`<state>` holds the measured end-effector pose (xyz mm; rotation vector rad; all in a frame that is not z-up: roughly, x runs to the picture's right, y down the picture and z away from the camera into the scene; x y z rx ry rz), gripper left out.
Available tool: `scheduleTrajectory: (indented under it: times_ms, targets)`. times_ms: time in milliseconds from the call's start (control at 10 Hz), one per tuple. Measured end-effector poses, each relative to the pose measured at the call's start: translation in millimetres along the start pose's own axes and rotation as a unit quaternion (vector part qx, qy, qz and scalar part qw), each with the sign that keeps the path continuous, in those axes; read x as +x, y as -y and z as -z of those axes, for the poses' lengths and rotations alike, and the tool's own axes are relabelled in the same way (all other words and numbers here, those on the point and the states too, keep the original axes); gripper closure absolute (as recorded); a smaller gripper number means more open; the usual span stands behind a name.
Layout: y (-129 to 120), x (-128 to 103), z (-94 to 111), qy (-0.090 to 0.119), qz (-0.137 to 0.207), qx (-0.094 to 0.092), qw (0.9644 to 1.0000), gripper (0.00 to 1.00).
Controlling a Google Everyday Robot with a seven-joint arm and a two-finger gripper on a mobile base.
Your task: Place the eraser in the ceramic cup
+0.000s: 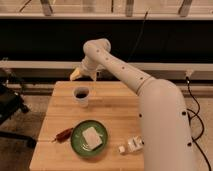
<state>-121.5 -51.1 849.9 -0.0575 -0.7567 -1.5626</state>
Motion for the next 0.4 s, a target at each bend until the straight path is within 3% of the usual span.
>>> scheduleTrajectory:
  times_ms: [400]
  targets:
    - [-14.9,-0.1,4.6,-0.004,-0.011,-0.003,0.9999,0.2]
